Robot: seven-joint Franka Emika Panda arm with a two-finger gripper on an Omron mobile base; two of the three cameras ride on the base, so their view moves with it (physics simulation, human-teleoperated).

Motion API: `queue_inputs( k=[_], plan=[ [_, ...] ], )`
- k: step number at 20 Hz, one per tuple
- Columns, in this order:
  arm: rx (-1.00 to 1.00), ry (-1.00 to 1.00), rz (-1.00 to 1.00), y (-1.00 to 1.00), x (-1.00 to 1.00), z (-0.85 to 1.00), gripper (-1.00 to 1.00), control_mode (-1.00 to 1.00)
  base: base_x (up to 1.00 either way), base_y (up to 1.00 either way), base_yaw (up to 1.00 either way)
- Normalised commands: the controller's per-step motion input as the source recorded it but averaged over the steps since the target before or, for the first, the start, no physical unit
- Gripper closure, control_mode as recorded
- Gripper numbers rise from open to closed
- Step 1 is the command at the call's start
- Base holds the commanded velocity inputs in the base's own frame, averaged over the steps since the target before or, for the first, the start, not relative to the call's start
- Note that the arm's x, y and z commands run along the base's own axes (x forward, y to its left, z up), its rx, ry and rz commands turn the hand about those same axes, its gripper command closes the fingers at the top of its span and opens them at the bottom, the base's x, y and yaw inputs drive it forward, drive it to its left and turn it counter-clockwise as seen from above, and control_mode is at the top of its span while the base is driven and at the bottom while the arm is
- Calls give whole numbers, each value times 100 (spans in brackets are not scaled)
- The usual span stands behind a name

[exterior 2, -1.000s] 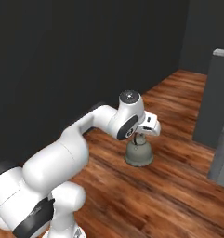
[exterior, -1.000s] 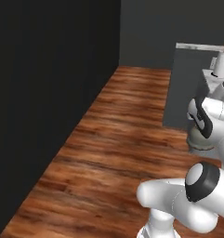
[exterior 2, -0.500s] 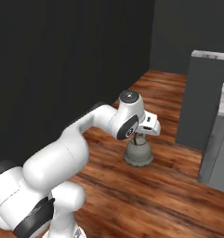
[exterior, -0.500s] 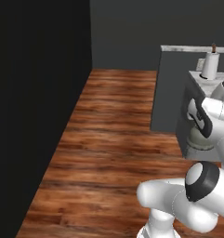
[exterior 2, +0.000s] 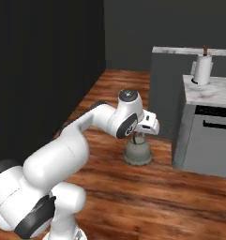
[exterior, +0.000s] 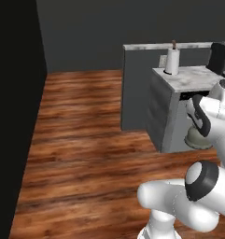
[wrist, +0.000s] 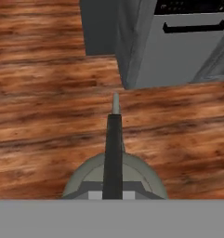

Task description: The kettle is done boiling. Turn off the stove, then wait for 300 timesteps before moving the kettle to the dining table.

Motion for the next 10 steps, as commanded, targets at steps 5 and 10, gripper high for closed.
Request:
queue_inputs(
  k=[5,10],
  plan=[
    [0,0,0,0,0,0,100,100,0,36,-54],
    [0,0,0,0,0,0,100,100,0,57,-51]
  ],
)
